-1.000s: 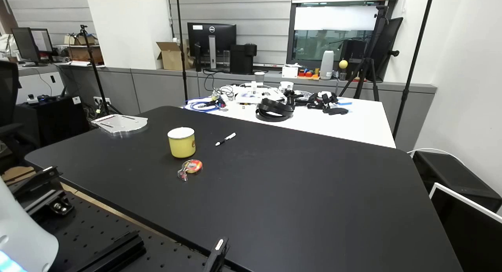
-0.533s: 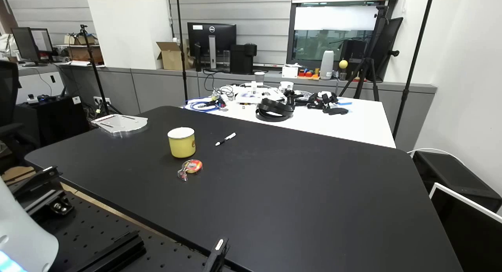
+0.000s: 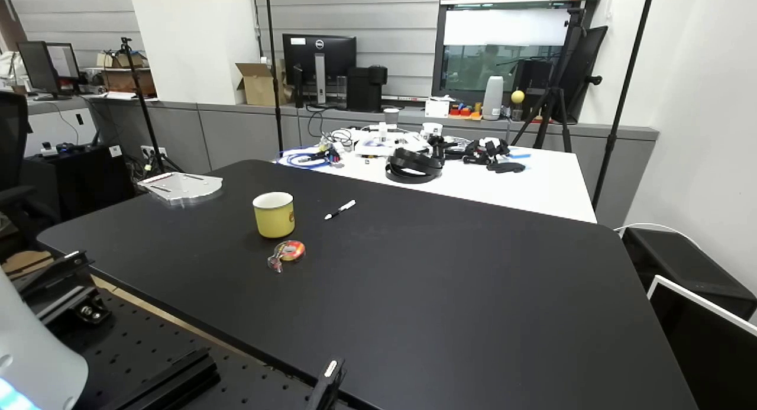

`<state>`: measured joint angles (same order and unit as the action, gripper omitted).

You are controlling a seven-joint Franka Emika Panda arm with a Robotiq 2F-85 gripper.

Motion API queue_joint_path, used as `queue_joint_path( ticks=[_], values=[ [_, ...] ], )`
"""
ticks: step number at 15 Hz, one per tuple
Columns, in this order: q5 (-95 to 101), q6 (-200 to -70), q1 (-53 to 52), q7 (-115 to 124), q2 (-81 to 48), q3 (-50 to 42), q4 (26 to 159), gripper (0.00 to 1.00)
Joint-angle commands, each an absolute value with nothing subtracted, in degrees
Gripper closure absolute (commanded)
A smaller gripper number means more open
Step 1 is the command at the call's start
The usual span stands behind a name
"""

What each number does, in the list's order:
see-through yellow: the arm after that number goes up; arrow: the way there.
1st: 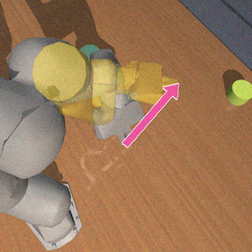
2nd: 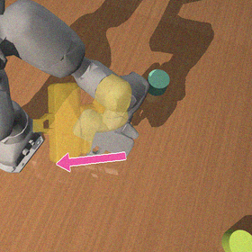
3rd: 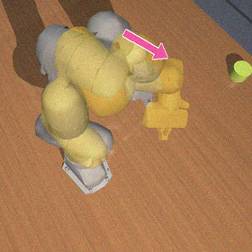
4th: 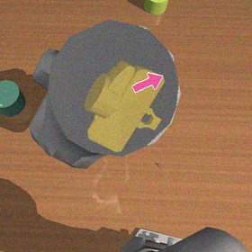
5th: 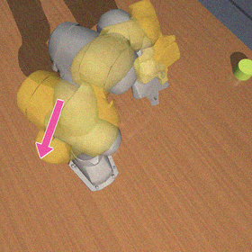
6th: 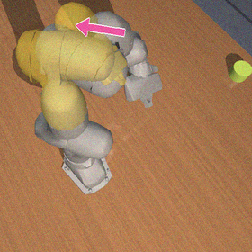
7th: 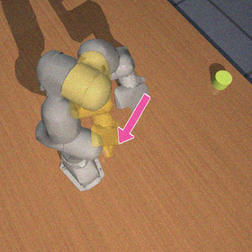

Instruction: Put the pen in the mug

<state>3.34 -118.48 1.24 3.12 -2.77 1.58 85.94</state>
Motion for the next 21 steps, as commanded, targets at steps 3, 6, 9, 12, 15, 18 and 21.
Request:
queue_joint_path(
  ticks=[3,6,9,12,15,18,21],
  values=[
    [-2.76,-109.88,3.21,-3.05,-18.58,-0.64,68.1,0.0],
    [-2.63,-106.76,3.63,-3.99,-25.21,-0.72,62.66,0.0],
    [-1.91,-104.93,3.35,-4.03,-30.72,-0.55,58.6,0.0],
    [-1.55,-104.51,2.97,-3.71,-34.79,-0.53,57.17,0.0],
    [-2.03,-106.83,2.96,-3.62,-33.56,-0.49,61.3,0.0],
    [-2.03,-106.7,2.93,-3.61,-34.7,-0.49,60.41,0.0],
    [-2.03,-106.0,2.93,-3.61,-34.69,-0.49,59.61,0.0]
  ],
)
